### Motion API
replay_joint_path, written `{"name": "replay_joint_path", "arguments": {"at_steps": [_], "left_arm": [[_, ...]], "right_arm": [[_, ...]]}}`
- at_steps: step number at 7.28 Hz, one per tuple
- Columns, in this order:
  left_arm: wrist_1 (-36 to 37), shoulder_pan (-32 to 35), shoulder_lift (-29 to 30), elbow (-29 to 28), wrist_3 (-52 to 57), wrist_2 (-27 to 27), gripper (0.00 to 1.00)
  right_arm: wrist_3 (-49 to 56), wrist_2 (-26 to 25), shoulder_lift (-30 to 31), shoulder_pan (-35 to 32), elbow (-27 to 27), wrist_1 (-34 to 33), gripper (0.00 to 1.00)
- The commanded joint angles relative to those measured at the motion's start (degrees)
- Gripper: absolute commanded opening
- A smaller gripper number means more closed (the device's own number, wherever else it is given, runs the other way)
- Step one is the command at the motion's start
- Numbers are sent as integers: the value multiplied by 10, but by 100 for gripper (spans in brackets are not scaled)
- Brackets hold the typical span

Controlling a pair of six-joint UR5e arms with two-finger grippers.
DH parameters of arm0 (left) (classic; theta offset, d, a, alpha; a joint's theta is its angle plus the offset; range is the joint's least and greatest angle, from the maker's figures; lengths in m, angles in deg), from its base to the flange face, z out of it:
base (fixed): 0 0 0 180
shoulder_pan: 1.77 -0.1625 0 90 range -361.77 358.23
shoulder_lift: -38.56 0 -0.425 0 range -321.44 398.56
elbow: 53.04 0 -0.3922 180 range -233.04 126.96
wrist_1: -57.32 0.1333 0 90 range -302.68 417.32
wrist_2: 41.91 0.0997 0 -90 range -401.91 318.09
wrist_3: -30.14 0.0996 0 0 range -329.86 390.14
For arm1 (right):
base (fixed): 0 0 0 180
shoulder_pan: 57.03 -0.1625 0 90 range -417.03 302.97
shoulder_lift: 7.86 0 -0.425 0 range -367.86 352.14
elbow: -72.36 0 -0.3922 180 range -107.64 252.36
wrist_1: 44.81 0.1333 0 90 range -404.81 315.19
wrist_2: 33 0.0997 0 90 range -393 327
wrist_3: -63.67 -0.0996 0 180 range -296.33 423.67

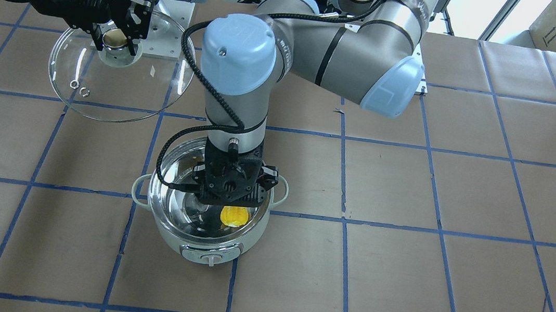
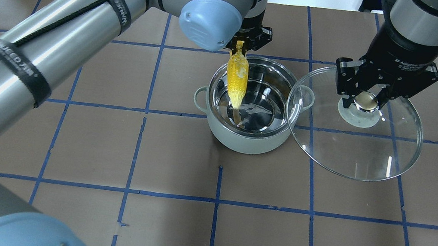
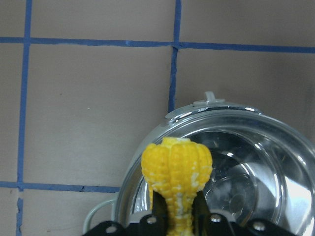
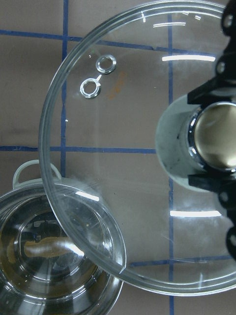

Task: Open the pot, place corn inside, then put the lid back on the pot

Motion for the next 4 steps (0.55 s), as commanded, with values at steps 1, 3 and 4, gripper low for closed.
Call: {"name": "replay_joint_path", "arguments": {"at_steps": [1,3,4], "left_arm": [[0,7,24,-16,-26,0,19],[0,7,22,-1,-26,-2,100],[0,7,16,11,-26,-2,100]], "right_arm": [[1,0,1,2,-3,-8,20],[3,3,-4,49,-6,-18,21],[12,1,-8,63,0,-22,21]]}}
